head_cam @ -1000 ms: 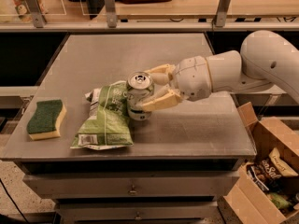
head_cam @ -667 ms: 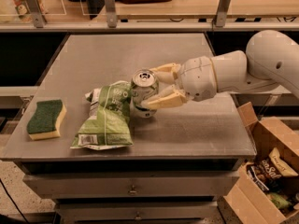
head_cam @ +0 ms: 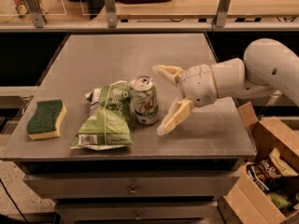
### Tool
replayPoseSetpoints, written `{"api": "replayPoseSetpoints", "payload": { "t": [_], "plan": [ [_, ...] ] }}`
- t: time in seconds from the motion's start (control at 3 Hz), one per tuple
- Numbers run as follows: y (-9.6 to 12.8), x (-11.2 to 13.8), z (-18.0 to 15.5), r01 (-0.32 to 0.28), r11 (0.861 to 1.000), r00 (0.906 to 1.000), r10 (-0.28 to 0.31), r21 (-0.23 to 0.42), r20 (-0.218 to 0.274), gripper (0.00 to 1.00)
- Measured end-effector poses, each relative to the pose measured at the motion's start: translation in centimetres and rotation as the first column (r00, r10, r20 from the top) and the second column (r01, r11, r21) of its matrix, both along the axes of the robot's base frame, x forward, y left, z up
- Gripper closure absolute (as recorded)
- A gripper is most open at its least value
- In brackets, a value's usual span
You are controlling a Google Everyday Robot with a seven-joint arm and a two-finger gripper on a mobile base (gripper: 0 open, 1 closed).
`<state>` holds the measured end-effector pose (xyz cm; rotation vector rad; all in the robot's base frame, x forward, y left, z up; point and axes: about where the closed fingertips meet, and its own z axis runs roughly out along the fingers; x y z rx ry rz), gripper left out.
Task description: Move 7up can near green jalapeno chip bag
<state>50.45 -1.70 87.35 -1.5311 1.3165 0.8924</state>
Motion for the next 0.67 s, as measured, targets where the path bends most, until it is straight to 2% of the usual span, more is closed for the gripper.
{"api": "replayPoseSetpoints", "payload": {
  "t": [0.33,0.67],
  "plan": [
    [-0.2,0.0,-0.4,0.024,0.998,0.9997,-0.024,-0.051,-0.005,0.00],
    [-1.6,0.3,0.5,0.091,0.988,0.9959,-0.090,-0.126,0.009,0.00]
  ]
}}
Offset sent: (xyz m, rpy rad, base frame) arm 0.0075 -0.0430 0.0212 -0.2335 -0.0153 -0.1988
